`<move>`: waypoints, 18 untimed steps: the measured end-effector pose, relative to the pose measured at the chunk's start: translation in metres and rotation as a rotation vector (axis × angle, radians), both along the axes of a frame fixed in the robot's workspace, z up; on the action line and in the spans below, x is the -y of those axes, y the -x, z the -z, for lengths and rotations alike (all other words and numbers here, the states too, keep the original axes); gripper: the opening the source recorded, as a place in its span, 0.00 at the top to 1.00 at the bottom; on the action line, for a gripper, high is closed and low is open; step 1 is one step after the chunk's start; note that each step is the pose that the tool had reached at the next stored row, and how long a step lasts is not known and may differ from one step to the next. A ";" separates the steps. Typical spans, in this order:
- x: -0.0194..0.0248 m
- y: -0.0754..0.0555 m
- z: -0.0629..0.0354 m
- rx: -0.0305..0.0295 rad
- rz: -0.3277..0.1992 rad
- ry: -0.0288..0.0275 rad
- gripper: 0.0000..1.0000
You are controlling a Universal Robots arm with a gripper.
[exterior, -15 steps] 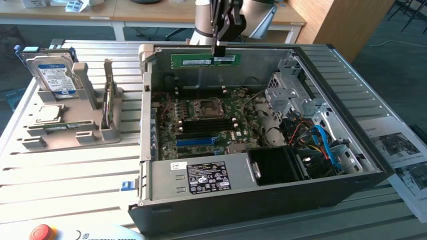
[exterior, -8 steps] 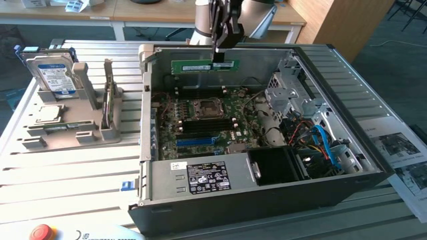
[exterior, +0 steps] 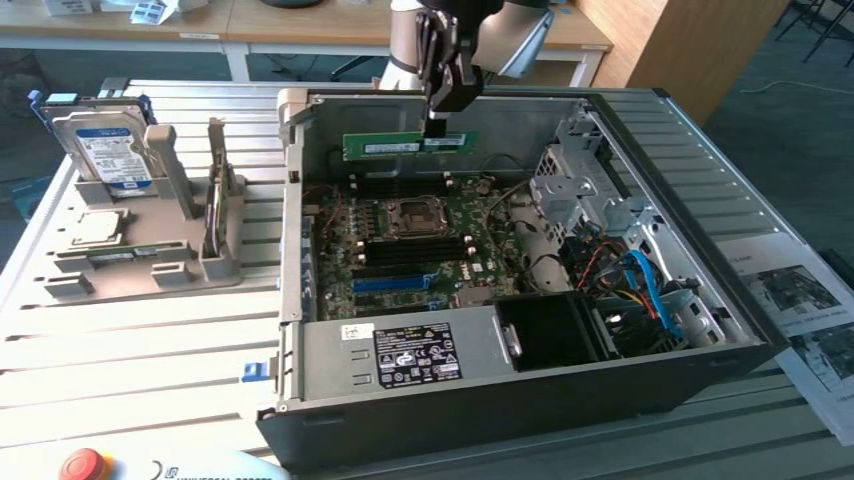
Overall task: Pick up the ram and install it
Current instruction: 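Pick up the ram and move it above insertion slot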
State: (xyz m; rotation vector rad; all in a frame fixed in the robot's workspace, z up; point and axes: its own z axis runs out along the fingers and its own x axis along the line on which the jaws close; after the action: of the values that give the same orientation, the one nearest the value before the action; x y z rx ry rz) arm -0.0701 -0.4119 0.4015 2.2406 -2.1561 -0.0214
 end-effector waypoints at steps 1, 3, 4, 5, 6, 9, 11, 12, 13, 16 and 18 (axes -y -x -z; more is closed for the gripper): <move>0.0000 0.000 0.0019 0.0000 0.000 0.0000 0.89; 0.0000 0.000 0.0052 0.0001 0.000 -0.0002 0.89; 0.0000 0.000 0.0055 0.0000 0.000 0.0000 0.89; 0.0000 0.000 0.0055 0.0000 0.000 -0.0001 0.89; 0.0000 0.000 0.0055 -0.0001 0.000 -0.0001 0.89; 0.0000 0.000 0.0056 0.0006 0.000 -0.0012 0.89; 0.0002 0.000 0.0058 0.0029 0.000 -0.0051 0.89; 0.0002 0.000 0.0058 0.0032 0.000 -0.0056 0.89; 0.0002 0.000 0.0058 0.0032 0.000 -0.0058 0.89; 0.0003 0.000 0.0058 0.0031 0.000 -0.0058 0.89; 0.0003 0.000 0.0086 0.0033 0.000 -0.0061 0.89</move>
State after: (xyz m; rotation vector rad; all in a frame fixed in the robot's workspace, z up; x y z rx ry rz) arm -0.0702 -0.4123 0.3929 2.2454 -2.1607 -0.0243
